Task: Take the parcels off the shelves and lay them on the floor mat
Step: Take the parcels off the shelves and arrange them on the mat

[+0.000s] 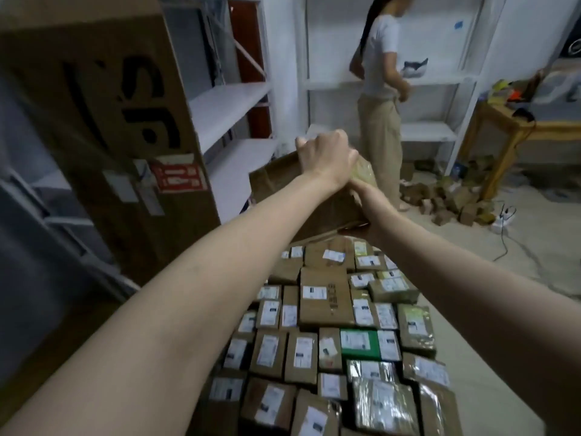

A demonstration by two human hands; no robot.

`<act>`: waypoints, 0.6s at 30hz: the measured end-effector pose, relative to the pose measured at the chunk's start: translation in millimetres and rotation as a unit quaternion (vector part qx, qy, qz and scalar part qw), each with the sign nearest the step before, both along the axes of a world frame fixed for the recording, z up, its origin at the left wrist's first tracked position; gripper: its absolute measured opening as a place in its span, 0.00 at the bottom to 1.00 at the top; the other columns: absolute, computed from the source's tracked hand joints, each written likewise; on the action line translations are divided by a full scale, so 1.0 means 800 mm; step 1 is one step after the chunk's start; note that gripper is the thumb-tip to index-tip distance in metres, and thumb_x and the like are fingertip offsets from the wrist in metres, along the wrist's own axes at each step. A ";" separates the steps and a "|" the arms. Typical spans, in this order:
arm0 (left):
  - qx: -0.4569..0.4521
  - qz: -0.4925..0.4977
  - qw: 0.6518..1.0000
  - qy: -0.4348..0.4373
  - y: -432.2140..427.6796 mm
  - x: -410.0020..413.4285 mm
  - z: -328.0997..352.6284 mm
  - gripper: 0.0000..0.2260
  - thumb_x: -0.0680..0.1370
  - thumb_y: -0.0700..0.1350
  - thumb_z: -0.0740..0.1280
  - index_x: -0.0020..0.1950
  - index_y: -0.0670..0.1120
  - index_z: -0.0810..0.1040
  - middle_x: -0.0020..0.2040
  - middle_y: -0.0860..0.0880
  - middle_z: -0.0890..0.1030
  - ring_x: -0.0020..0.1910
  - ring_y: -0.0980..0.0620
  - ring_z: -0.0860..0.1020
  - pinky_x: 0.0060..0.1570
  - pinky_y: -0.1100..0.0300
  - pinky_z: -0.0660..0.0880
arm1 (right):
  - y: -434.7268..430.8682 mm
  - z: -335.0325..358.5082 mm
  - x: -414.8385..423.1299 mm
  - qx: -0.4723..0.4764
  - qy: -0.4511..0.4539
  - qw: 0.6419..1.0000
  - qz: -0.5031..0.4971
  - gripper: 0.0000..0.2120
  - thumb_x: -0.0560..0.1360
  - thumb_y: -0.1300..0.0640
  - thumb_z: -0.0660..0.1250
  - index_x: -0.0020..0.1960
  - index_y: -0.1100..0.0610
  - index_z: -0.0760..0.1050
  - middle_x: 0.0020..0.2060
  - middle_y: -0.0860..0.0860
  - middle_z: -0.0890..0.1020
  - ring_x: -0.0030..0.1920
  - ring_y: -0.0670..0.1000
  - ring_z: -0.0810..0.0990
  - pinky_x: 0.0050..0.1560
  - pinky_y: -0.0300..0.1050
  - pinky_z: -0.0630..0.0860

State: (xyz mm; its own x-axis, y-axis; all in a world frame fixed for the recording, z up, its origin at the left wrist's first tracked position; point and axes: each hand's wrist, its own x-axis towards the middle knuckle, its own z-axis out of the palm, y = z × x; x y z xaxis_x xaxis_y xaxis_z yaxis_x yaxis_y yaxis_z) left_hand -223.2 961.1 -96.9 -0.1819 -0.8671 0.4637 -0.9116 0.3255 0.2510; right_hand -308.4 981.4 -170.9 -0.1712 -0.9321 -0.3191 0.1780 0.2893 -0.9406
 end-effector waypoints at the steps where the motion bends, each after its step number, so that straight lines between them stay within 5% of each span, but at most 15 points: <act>1: 0.022 0.009 1.000 0.007 0.012 0.006 -0.023 0.07 0.81 0.48 0.61 0.48 0.48 0.76 0.46 0.47 0.81 0.49 0.46 0.79 0.59 0.50 0.64 | 0.012 -0.021 0.003 0.021 -0.006 1.000 0.006 0.36 0.67 0.39 0.74 0.70 0.50 0.70 0.62 0.56 0.78 0.57 0.59 0.79 0.47 0.57 0.81; 4: 0.090 0.037 0.995 0.028 0.046 0.030 -0.098 0.07 0.80 0.47 0.60 0.47 0.48 0.77 0.43 0.48 0.79 0.48 0.45 0.78 0.56 0.51 0.64 | 0.045 -0.089 0.018 0.077 -0.041 0.996 0.032 0.28 0.63 0.37 0.72 0.57 0.49 0.76 0.55 0.57 0.81 0.51 0.59 0.82 0.44 0.57 0.82; 8: 0.198 0.091 0.973 0.072 0.080 0.077 -0.208 0.09 0.79 0.46 0.61 0.44 0.45 0.78 0.48 0.42 0.82 0.50 0.41 0.79 0.57 0.50 0.70 | 0.076 -0.188 0.054 0.162 -0.069 0.982 0.074 0.32 0.68 0.35 0.70 0.66 0.52 0.74 0.56 0.59 0.81 0.52 0.61 0.82 0.50 0.57 0.81; 10: 0.245 0.127 0.955 0.111 0.095 0.108 -0.264 0.11 0.79 0.44 0.62 0.48 0.38 0.80 0.50 0.37 0.82 0.50 0.38 0.79 0.48 0.51 0.73 | 0.091 -0.235 0.081 0.201 -0.076 0.972 0.094 0.32 0.69 0.35 0.69 0.67 0.52 0.73 0.58 0.59 0.81 0.53 0.61 0.82 0.53 0.59 0.80; 14: 0.301 0.197 0.922 0.143 0.134 0.180 -0.366 0.13 0.80 0.43 0.64 0.49 0.32 0.78 0.50 0.34 0.80 0.48 0.35 0.79 0.38 0.51 0.70 | 0.123 -0.320 0.137 0.243 -0.053 0.962 0.111 0.19 0.74 0.37 0.66 0.60 0.44 0.70 0.66 0.48 0.71 0.62 0.58 0.73 0.62 0.62 0.74; 18: 0.332 0.256 0.899 0.129 0.175 0.254 -0.455 0.14 0.80 0.43 0.62 0.48 0.32 0.78 0.47 0.36 0.79 0.47 0.36 0.79 0.37 0.52 0.67 | 0.149 -0.407 0.180 0.299 -0.098 0.944 0.101 0.23 0.76 0.40 0.66 0.66 0.48 0.66 0.63 0.49 0.69 0.56 0.57 0.74 0.53 0.62 0.77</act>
